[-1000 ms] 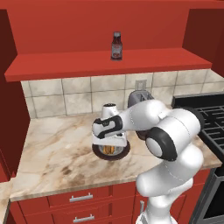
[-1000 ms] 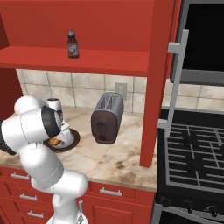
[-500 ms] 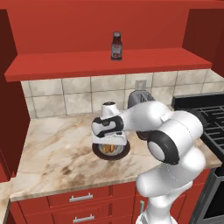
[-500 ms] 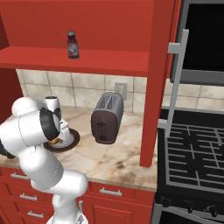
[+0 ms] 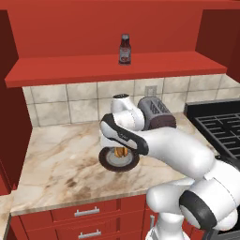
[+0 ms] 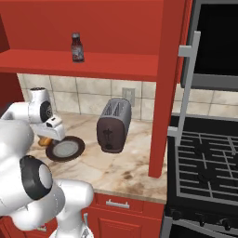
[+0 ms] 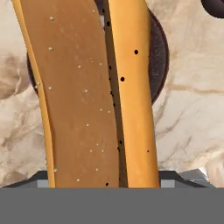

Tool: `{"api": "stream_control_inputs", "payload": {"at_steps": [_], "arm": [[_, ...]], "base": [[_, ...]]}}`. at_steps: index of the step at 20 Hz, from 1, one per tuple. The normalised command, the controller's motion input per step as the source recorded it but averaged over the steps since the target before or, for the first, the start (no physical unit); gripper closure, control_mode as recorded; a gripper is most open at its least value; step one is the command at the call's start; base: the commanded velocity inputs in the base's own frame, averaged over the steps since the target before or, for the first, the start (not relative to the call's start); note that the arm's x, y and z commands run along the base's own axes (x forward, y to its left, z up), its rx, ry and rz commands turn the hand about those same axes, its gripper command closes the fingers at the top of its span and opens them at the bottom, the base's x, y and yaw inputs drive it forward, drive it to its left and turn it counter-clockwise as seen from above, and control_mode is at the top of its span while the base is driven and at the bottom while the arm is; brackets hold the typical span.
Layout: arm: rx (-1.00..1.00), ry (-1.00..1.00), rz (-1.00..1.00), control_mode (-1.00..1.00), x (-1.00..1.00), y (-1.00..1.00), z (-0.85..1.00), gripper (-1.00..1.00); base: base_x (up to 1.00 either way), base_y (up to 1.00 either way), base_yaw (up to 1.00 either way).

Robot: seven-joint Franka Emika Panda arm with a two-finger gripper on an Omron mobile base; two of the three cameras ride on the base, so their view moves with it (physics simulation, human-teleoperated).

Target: Move the hot dog bun to the plate on the dining table and place the condiment next to that plate. Then navigate to the fridge and take the sausage and place it on the plate as well.

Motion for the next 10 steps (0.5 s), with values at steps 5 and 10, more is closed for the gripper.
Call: {"api": "stream_control_inputs", "payload": {"at_steps": [5,10], "arm": [[0.0,-0.09,0.16,-1.0,-0.78,-0.46,0.91,1.0],[0.0,-0.15,0.12,-1.0,-0.45,-0.36,0.76,1.0]], "base": [[0.0,0.0,0.0],[0.0,0.0,0.0]]}}
